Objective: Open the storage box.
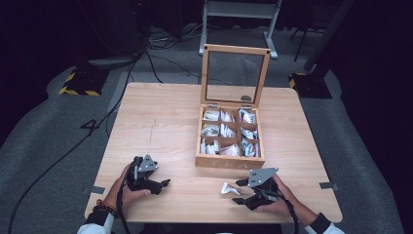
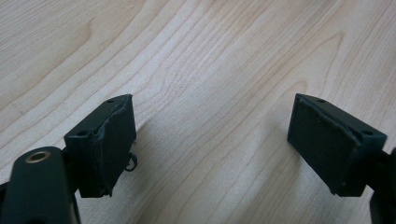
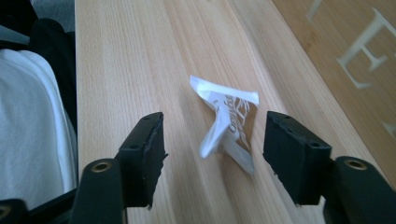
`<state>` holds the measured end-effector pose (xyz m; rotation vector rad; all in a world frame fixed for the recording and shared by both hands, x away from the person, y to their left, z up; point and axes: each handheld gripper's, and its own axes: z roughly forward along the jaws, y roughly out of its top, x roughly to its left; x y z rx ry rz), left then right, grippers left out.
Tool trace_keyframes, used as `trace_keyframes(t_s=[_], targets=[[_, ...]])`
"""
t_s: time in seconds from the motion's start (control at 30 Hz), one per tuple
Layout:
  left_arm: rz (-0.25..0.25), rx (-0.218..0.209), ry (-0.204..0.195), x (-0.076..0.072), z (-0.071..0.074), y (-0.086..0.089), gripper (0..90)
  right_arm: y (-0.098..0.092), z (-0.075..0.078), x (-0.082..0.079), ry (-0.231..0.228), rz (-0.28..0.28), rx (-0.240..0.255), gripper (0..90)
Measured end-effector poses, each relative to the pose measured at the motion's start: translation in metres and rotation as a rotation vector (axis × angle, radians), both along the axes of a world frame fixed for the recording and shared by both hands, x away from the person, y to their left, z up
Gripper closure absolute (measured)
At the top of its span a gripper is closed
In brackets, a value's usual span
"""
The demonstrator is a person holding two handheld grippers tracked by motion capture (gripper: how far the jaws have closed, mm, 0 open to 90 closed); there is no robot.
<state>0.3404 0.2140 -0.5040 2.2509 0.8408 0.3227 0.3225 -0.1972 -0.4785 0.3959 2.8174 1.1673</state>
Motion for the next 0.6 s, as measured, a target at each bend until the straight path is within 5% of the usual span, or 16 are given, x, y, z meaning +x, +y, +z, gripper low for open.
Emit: trace_keyframes(t_s=[0.2, 0.6], targets=[[0.006, 0.001, 0.000, 0.000, 0.000, -0.002, 15.8, -0.031, 0.004, 0.003, -0.010, -0.065, 0.042, 33.3], [-0.013, 0.001, 0.004, 0.004, 0.000, -0.008, 15.1, -0.082, 0.000, 0.022, -0.030, -0.227, 0.031, 29.7]])
